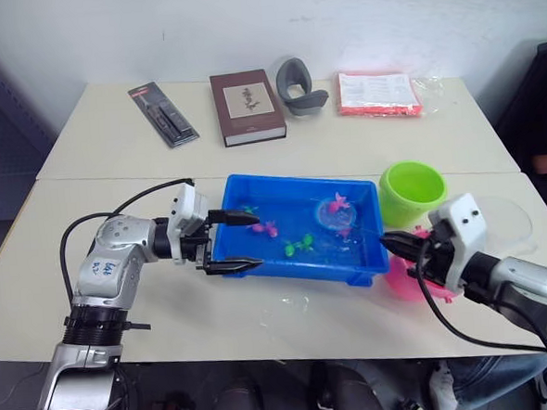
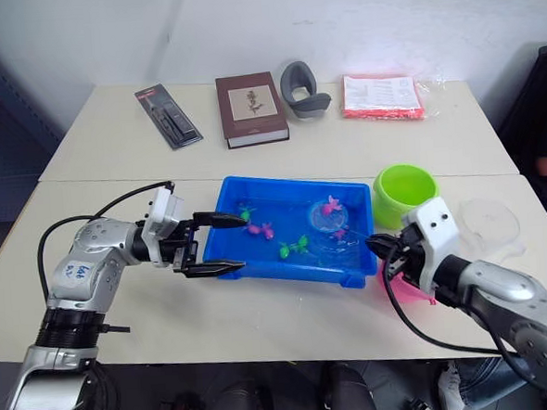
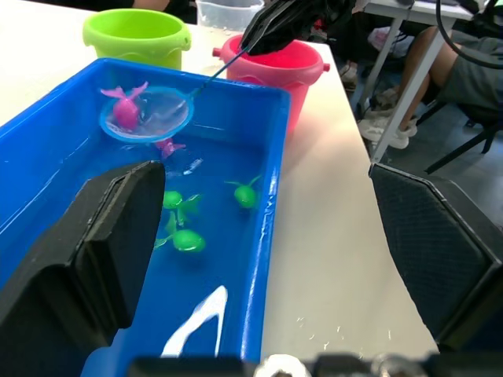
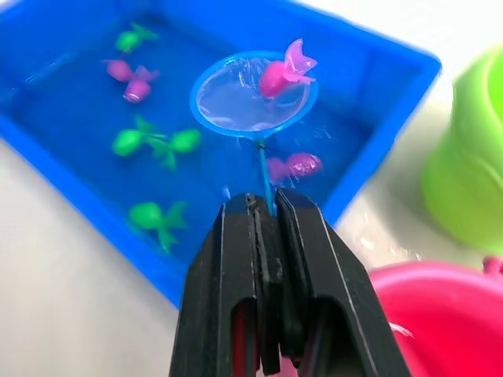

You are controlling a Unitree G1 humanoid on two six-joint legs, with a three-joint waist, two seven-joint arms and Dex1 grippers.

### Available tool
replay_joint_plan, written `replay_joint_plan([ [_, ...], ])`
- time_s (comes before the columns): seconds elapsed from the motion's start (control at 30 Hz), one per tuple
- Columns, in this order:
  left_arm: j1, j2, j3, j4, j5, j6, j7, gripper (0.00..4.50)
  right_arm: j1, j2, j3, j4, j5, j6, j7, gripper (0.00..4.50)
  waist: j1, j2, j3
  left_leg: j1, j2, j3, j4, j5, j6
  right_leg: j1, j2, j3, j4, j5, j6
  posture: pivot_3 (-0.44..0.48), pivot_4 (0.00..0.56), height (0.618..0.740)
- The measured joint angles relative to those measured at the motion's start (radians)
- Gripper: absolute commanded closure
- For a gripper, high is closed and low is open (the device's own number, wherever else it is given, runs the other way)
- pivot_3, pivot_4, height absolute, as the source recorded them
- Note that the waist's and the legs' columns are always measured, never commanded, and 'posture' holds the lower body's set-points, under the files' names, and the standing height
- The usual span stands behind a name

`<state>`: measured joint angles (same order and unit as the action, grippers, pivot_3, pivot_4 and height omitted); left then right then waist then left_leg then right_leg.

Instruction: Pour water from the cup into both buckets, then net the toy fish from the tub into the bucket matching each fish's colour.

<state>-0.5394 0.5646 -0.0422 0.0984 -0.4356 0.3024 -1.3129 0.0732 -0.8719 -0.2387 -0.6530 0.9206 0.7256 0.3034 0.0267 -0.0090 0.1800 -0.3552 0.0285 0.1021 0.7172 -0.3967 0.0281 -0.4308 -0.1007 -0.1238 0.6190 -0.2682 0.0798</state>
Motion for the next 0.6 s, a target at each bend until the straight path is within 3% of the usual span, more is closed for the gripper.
replay_joint_plan([
  [0.2, -0.037, -0.016, -0.026, 0.043, 0.0, -0.005, -0.042, 0.04, 0.197, 0.069, -0.221, -0.153, -0.011, -0.074, 0.054, 4.5, 0.001, 0.0, 0.0, 0.001, 0.0, 0.0, 0.0, 0.0, 0.0, 0.001, 0.001, -0.002, 0.0, 0.0, 0.0, 0.0, 0.15, 0.74],
  [0.37, -0.083, -0.046, -0.055, 0.077, 0.0, -0.009, -0.078, 0.04, 0.487, 0.18, -0.448, -0.244, -0.065, -0.161, 0.16, 4.5, 0.005, 0.0, 0.0, 0.001, 0.0, 0.0, 0.0, 0.0, 0.0, 0.002, 0.003, -0.001, 0.0, 0.0, 0.0, 0.0, 0.15, 0.74],
  [0.6, -0.107, -0.089, -0.085, 0.106, 0.0, -0.009, -0.101, 0.04, 0.702, 0.367, -0.569, -0.282, -0.153, -0.313, 0.26, 4.5, -0.001, 0.001, -0.001, 0.004, 0.0, 0.0, -0.001, 0.0, 0.0, 0.003, 0.004, 0.005, 0.0, 0.0, 0.0, 0.0, 0.15, 0.74],
])
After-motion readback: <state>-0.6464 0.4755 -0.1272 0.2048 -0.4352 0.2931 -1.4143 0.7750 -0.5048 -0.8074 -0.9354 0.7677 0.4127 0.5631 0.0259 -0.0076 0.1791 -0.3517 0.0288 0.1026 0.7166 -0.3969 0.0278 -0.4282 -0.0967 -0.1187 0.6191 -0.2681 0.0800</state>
